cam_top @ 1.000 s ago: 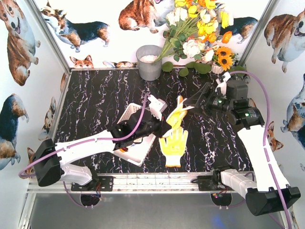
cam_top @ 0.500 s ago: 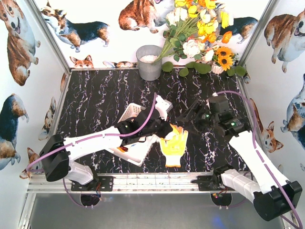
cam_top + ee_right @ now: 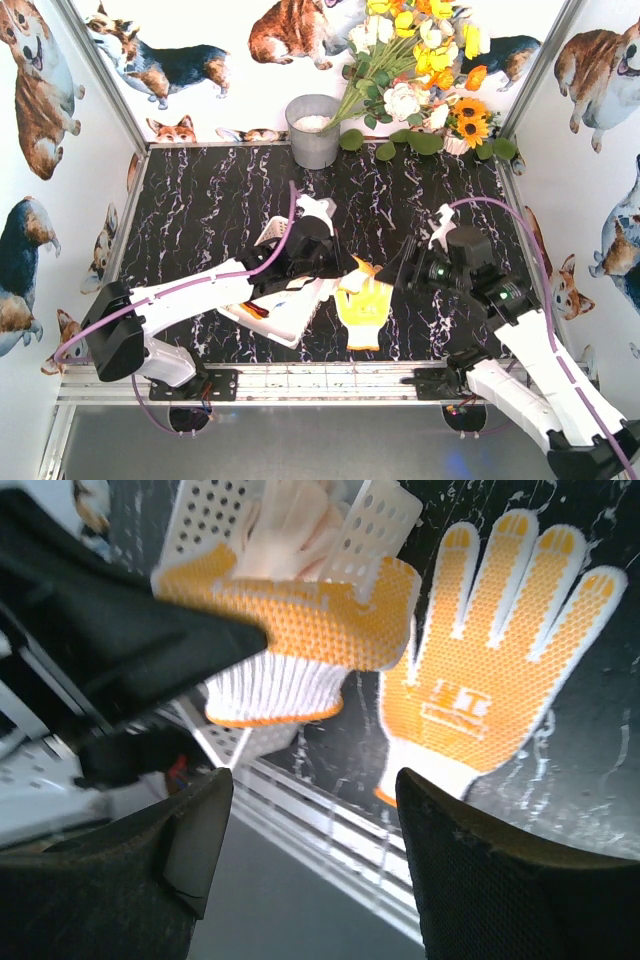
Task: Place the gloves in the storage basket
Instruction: Pair the glove with the glove.
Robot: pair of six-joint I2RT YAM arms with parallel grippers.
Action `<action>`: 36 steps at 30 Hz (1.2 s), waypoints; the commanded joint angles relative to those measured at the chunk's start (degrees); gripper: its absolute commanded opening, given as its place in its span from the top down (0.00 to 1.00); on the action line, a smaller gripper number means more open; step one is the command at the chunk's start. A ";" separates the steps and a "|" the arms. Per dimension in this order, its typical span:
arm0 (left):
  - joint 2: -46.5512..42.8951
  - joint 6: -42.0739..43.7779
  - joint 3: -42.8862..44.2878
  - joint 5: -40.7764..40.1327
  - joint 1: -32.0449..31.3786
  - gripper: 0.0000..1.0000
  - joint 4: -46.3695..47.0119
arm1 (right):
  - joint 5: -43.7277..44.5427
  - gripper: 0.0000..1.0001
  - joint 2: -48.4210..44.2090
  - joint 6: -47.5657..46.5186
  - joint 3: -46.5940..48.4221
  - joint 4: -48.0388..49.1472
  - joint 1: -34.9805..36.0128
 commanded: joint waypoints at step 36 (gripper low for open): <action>-0.74 -39.67 2.37 5.66 4.02 1.00 -5.18 | 62.30 0.26 20.74 -23.35 12.44 8.80 48.54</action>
